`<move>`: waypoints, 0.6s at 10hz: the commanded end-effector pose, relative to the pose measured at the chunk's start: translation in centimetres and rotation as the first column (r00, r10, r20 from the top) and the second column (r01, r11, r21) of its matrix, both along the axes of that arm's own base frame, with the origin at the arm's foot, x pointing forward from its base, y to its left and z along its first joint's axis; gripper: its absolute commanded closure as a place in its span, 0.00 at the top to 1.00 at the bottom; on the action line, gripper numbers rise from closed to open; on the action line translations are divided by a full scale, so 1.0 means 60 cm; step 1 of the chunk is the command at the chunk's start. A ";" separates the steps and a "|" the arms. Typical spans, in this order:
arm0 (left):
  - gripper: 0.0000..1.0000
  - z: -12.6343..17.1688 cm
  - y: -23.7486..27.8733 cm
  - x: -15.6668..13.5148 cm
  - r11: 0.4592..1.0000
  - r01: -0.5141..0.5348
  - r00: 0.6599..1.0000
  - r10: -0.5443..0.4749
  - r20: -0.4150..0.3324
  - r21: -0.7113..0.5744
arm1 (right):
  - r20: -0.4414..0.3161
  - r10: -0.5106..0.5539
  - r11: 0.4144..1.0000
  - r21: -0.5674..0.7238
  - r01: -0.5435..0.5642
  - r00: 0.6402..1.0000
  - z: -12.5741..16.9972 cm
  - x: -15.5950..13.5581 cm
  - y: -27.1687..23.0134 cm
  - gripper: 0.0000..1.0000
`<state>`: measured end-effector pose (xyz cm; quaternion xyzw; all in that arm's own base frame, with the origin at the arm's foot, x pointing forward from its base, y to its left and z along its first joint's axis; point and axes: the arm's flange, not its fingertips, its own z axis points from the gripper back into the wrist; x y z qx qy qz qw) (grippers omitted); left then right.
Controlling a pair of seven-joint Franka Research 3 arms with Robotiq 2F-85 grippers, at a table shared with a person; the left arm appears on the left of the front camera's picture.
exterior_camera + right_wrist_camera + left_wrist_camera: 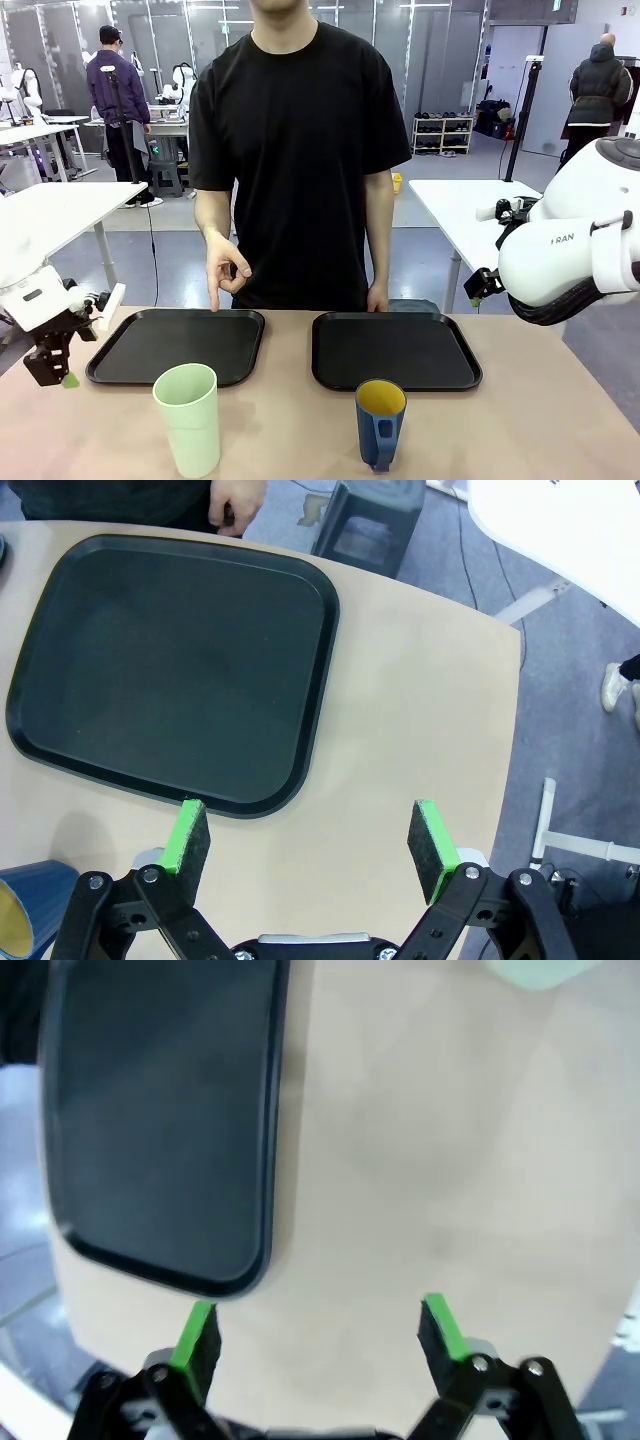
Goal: Sort and store the cups by type.
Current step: Pick up the Reusable plastic cup.
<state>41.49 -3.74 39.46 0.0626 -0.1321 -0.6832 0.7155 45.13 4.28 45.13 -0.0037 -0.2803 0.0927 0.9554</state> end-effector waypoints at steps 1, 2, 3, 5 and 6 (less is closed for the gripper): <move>1.00 -0.079 0.018 -0.083 0.983 0.066 0.996 -0.074 -0.045 -0.171 | 0.002 -0.003 1.000 -0.006 0.003 1.000 0.001 0.000 -0.002 1.00; 1.00 -0.093 0.018 -0.090 0.965 0.077 0.992 -0.099 -0.076 -0.252 | 0.002 -0.003 1.000 -0.006 0.003 1.000 0.001 0.000 -0.002 1.00; 1.00 -0.106 0.020 -0.095 0.963 0.079 0.991 -0.105 -0.088 -0.257 | 0.002 -0.003 1.000 -0.006 0.003 1.000 0.001 0.000 -0.002 1.00; 1.00 -0.138 0.012 -0.105 0.926 0.094 0.986 -0.137 -0.094 -0.367 | 0.002 -0.003 1.000 -0.006 0.003 1.000 0.001 0.000 -0.002 1.00; 1.00 -0.157 0.007 -0.111 0.905 0.097 0.984 -0.149 -0.096 -0.414 | 0.002 -0.003 1.000 -0.006 0.003 1.000 0.001 0.000 -0.002 1.00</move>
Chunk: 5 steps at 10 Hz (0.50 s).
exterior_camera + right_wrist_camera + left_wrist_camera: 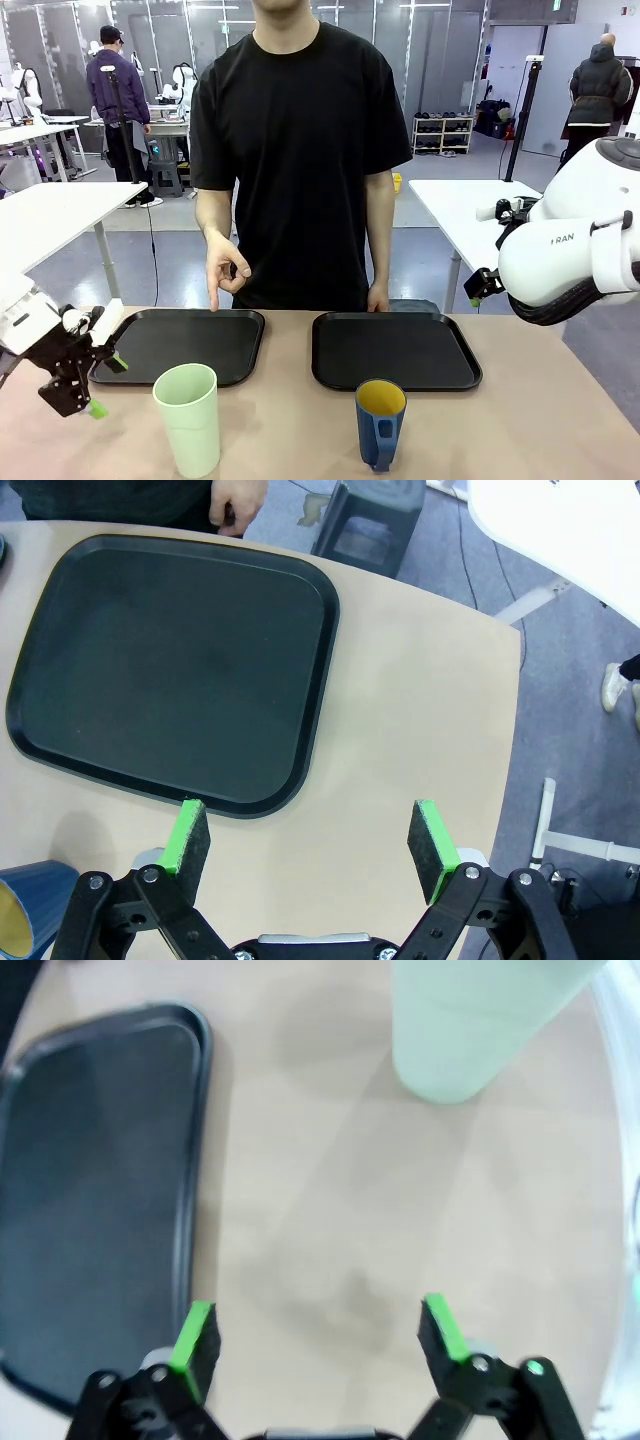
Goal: Sort and store the cups by type.
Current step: Pick up the Reusable plastic cup.
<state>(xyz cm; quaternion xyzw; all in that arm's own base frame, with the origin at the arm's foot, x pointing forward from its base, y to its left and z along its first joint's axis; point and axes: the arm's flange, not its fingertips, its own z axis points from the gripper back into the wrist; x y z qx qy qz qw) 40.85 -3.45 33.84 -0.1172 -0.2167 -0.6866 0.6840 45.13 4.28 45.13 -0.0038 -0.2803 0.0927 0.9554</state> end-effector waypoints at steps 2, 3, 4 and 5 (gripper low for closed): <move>1.00 -0.091 0.006 -0.113 0.982 0.031 0.999 -0.030 0.011 -0.187 | 0.002 -0.003 1.000 -0.006 0.003 1.000 0.001 0.000 -0.002 1.00; 1.00 -0.103 0.011 -0.120 0.970 0.039 0.999 -0.030 0.040 -0.238 | 0.002 -0.003 1.000 -0.006 0.003 1.000 0.001 0.000 -0.002 1.00; 1.00 -0.112 0.015 -0.129 0.949 0.061 0.996 -0.039 0.076 -0.311 | 0.002 -0.003 1.000 -0.006 0.003 1.000 0.001 0.000 -0.002 1.00; 1.00 -0.121 0.020 -0.138 0.922 0.088 0.994 -0.054 0.100 -0.378 | 0.002 -0.003 1.000 -0.006 0.003 1.000 0.001 0.000 -0.002 1.00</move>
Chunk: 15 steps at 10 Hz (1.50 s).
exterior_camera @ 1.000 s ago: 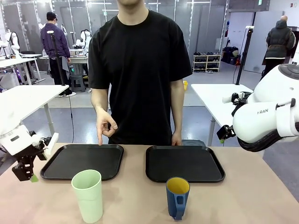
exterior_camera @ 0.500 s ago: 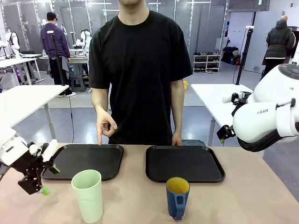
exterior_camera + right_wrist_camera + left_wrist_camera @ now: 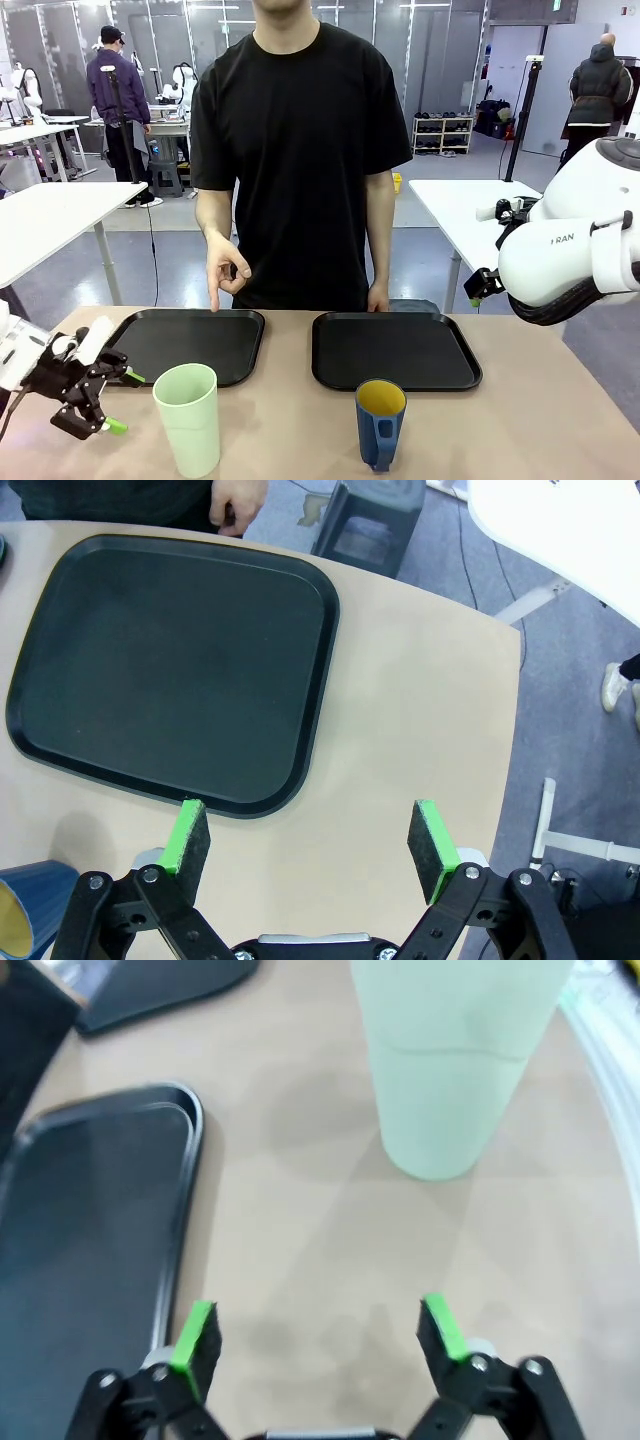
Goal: Sort and store the cups by type.
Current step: Pick up the Reusable plastic cup.
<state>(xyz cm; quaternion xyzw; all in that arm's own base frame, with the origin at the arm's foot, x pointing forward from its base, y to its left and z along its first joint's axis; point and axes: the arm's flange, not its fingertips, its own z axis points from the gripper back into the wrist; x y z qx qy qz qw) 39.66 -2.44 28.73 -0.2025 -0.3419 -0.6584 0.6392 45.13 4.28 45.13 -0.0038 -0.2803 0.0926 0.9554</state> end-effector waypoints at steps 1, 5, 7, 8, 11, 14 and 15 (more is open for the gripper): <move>1.00 -0.043 0.012 -0.122 0.994 0.023 0.999 -0.020 0.028 -0.107 | 0.002 -0.003 1.000 -0.006 0.003 1.000 0.001 0.000 -0.002 1.00; 1.00 -0.049 0.030 -0.134 0.971 0.053 0.998 -0.048 0.029 -0.231 | 0.002 -0.003 1.000 -0.006 0.003 1.000 0.001 0.000 -0.002 1.00; 1.00 -0.008 0.024 -0.015 0.976 0.011 1.000 -0.013 -0.009 -0.216 | 0.002 -0.003 1.000 -0.006 0.003 1.000 0.001 0.000 -0.002 1.00; 1.00 -0.008 0.024 -0.015 0.976 0.011 1.000 -0.013 -0.009 -0.216 | 0.002 -0.003 1.000 -0.006 0.003 1.000 0.001 0.000 -0.002 1.00; 1.00 -0.003 0.025 -0.017 0.973 0.021 1.000 -0.025 -0.017 -0.228 | 0.002 -0.003 1.000 -0.006 0.003 1.000 0.001 0.000 -0.002 1.00; 1.00 -0.043 0.041 0.002 0.961 0.021 0.997 -0.041 -0.068 -0.276 | 0.002 -0.003 1.000 -0.006 0.003 1.000 0.001 0.000 -0.002 1.00; 1.00 -0.058 0.048 0.005 0.955 0.033 0.995 -0.058 -0.076 -0.294 | 0.002 -0.003 1.000 -0.006 0.003 1.000 0.001 0.000 -0.002 1.00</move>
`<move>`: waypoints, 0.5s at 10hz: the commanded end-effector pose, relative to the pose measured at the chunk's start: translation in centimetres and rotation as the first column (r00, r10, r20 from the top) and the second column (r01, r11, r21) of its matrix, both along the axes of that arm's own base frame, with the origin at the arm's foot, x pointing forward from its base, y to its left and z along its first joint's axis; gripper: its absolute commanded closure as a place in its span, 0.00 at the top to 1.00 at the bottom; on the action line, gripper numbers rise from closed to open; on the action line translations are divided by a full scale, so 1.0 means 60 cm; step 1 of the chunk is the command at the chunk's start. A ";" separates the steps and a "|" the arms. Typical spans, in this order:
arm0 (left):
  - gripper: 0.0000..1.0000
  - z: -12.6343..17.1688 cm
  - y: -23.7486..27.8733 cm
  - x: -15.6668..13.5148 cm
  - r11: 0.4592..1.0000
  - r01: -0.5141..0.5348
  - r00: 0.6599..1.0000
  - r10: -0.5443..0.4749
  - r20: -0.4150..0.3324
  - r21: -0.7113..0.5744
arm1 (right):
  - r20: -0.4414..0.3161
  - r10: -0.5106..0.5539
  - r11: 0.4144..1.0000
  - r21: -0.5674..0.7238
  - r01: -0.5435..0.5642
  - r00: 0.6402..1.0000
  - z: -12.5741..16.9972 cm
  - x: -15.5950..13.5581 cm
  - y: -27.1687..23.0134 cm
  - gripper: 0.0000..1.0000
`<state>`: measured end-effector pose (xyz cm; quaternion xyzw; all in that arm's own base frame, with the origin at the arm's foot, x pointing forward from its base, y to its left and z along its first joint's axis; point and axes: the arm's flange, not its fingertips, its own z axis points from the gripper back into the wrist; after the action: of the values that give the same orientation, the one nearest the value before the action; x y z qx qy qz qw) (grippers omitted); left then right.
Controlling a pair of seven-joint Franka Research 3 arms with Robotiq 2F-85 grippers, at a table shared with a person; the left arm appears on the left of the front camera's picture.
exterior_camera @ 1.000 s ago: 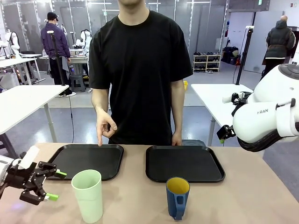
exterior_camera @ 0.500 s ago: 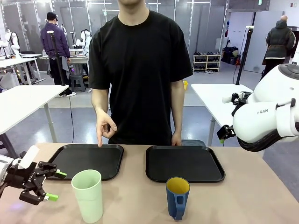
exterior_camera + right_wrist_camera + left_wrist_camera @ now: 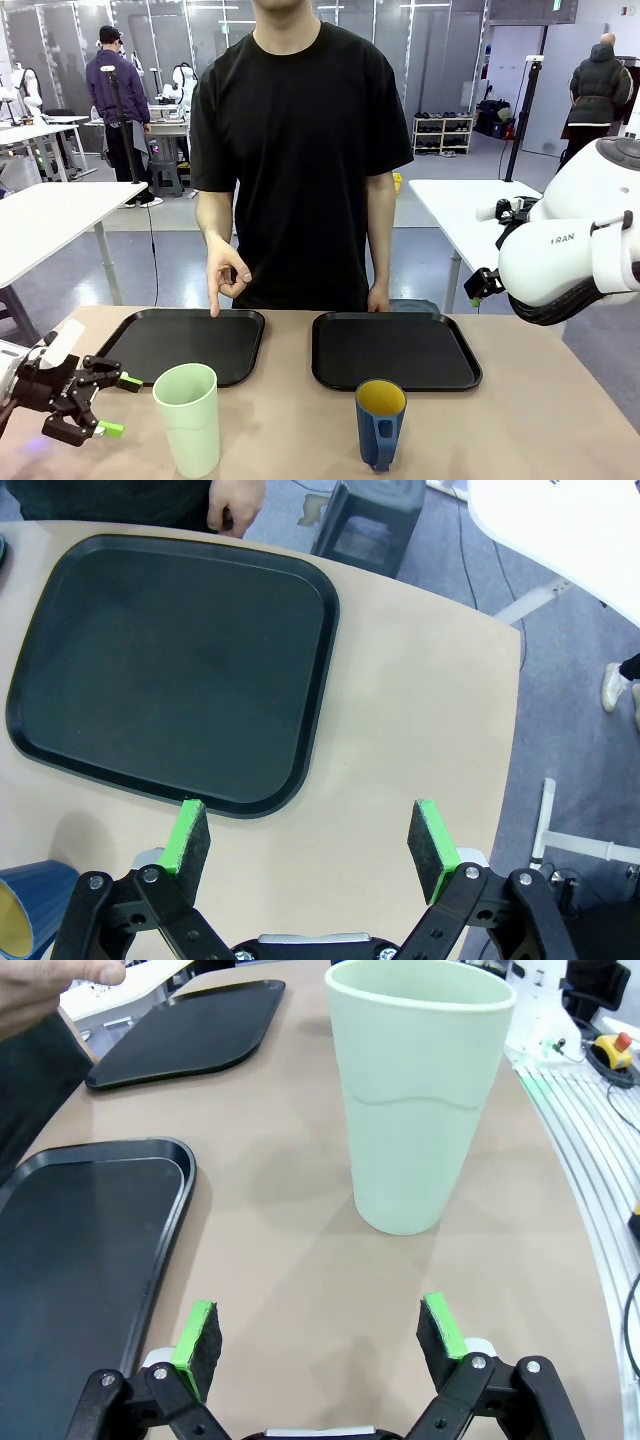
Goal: Sort and store the cups by type.
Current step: Pick up the Reusable plastic cup.
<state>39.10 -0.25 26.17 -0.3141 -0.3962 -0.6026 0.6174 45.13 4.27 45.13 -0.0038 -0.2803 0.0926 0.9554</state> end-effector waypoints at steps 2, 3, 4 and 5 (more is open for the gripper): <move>1.00 -0.036 0.028 0.015 0.985 0.084 0.996 -0.082 0.026 -0.147 | 0.002 -0.003 1.000 -0.006 0.003 1.000 0.001 0.000 -0.002 1.00; 1.00 -0.046 0.034 0.013 0.978 0.092 0.996 -0.088 0.026 -0.188 | 0.002 -0.003 1.000 -0.006 0.003 1.000 0.001 0.000 -0.002 1.00; 1.00 -0.058 0.036 0.011 0.961 0.129 0.992 -0.124 0.040 -0.243 | 0.002 -0.003 1.000 -0.006 0.003 1.000 0.001 0.000 -0.002 1.00; 1.00 -0.066 0.036 0.009 0.956 0.137 0.991 -0.131 0.040 -0.259 | 0.002 -0.003 1.000 -0.006 0.003 1.000 0.001 0.000 -0.002 1.00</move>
<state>40.21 0.77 26.61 -0.4057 -0.4371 -0.5751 0.5600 45.13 4.27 45.13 -0.0038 -0.2803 0.0926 0.9554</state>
